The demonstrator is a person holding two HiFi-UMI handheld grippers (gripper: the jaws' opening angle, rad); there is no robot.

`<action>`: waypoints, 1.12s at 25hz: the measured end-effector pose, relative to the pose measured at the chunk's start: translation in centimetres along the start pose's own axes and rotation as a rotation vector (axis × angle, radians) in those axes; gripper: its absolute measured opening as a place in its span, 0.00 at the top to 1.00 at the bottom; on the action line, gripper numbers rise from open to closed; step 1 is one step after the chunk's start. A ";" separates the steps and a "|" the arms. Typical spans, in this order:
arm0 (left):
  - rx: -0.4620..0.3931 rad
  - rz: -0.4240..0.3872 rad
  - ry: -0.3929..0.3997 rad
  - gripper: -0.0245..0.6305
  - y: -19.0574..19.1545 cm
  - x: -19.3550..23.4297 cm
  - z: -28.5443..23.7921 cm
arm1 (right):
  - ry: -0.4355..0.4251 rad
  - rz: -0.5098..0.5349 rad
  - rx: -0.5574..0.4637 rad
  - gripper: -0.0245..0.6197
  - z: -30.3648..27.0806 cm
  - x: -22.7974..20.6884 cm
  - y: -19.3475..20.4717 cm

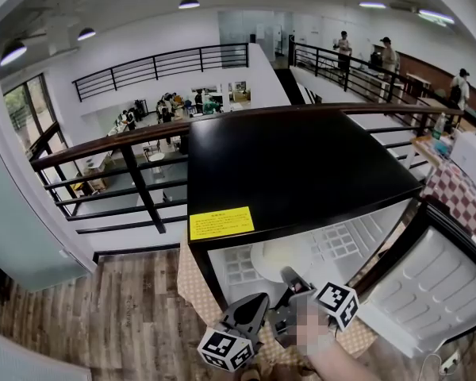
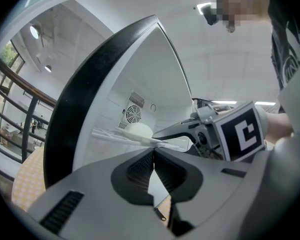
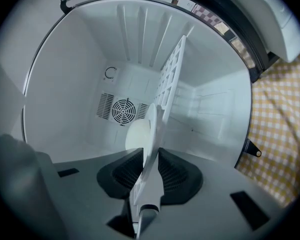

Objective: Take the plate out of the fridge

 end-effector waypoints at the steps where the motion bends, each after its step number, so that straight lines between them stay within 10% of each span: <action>1: -0.001 0.001 -0.001 0.95 0.0 0.1 0.1 | -0.005 -0.014 0.002 0.80 0.1 0.0 0.1; 28: -0.007 0.013 -0.004 0.95 -0.1 -0.1 0.5 | -0.073 -0.174 0.020 0.88 1.9 0.5 1.7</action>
Point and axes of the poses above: the fingertips, and each gripper's own axes: z backward along the fingers, x to its left, y out of its underside, the point moved 3 cm from there along z, backward along the fingers, and after that the axes turned 3 degrees about x, right-handed, at the moved point
